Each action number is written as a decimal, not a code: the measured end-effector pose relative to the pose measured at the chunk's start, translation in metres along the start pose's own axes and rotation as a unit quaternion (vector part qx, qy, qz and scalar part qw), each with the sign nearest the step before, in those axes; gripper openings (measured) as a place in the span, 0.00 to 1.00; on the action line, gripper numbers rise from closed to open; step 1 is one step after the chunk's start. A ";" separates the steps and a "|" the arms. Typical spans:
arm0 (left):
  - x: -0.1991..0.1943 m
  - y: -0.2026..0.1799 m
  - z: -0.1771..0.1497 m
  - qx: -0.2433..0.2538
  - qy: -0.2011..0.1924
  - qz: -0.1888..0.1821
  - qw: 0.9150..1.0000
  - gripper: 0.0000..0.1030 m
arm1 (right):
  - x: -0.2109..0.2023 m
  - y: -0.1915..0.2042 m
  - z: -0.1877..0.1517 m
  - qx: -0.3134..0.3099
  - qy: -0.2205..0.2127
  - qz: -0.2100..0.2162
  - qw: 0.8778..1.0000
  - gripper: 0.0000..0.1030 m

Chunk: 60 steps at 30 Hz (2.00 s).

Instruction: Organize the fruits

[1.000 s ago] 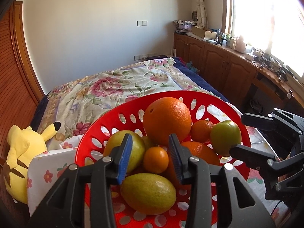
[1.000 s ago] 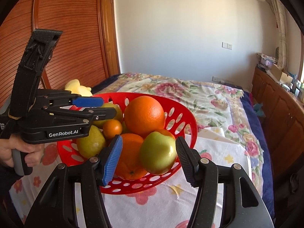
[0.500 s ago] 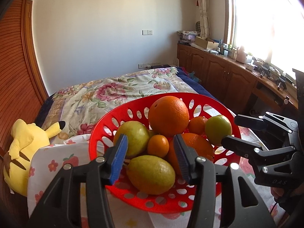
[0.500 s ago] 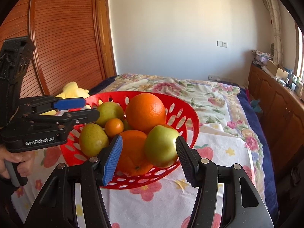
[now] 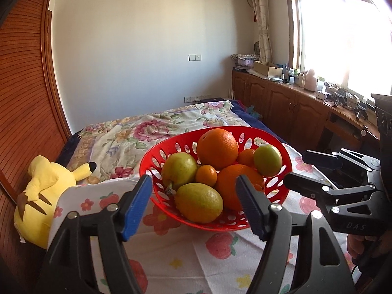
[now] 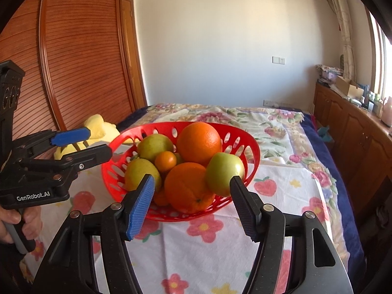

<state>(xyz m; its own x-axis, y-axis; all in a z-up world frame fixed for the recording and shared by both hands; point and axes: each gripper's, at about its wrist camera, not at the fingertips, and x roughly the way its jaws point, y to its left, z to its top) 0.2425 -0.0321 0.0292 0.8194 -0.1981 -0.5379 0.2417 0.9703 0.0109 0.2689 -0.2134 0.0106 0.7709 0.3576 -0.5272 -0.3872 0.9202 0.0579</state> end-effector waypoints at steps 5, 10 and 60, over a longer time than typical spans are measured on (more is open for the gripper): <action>-0.019 0.001 -0.002 -0.004 -0.012 -0.007 1.000 0.91 | -0.015 0.007 0.002 0.003 -0.016 -0.005 1.000 0.74; -0.041 0.001 -0.002 -0.010 -0.033 0.001 0.999 0.98 | -0.030 0.011 0.003 0.008 -0.034 -0.013 0.999 0.84; -0.208 -0.022 -0.062 -0.035 -0.094 0.069 0.992 0.99 | -0.190 0.057 -0.039 0.026 -0.126 -0.068 0.989 0.89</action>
<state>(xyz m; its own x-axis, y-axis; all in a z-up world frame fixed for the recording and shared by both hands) 0.0346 -0.0031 0.0884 0.9266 -0.0785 -0.3677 0.0886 0.9960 0.0106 0.0806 -0.2345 0.0804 0.9180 0.2530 -0.3053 -0.2502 0.9670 0.0488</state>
